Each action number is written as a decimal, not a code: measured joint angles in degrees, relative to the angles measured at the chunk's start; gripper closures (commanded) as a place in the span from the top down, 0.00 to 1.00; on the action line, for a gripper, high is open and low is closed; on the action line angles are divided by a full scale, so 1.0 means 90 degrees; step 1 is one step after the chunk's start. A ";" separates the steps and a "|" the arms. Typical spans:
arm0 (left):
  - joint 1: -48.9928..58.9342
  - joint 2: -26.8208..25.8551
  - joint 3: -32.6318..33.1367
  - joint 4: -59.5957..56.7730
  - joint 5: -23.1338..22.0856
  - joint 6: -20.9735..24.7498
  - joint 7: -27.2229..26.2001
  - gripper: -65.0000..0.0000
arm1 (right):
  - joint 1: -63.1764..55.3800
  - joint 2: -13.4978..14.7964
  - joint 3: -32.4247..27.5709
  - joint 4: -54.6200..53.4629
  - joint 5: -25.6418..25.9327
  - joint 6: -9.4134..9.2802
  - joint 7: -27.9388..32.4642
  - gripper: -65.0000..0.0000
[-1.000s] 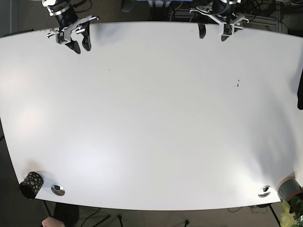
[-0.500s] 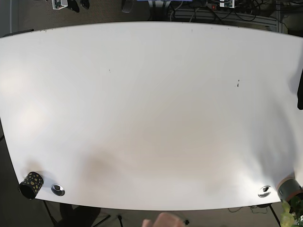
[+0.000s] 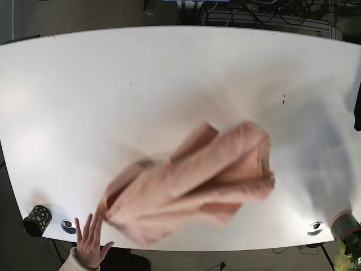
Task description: Fold the T-shirt properly
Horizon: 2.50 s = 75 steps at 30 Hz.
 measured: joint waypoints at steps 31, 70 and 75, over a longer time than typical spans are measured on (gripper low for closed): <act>-0.0423 0.0012 0.0000 0.2654 0.0002 -0.0036 -0.0085 0.62 | -0.0022 0.0034 0.1146 0.3405 0.1605 -0.0044 -0.1231 0.32; -0.2875 -0.0022 -0.1224 0.2540 0.0029 -0.0027 -0.0039 0.77 | 0.5452 -0.0136 -0.1234 0.3101 0.2613 0.0840 -0.7526 0.58; -0.3087 -0.0019 -0.1610 0.2526 0.0027 -0.0029 0.0340 0.77 | 0.5914 -0.0155 -0.2327 0.3094 0.1479 0.1321 -0.7516 0.58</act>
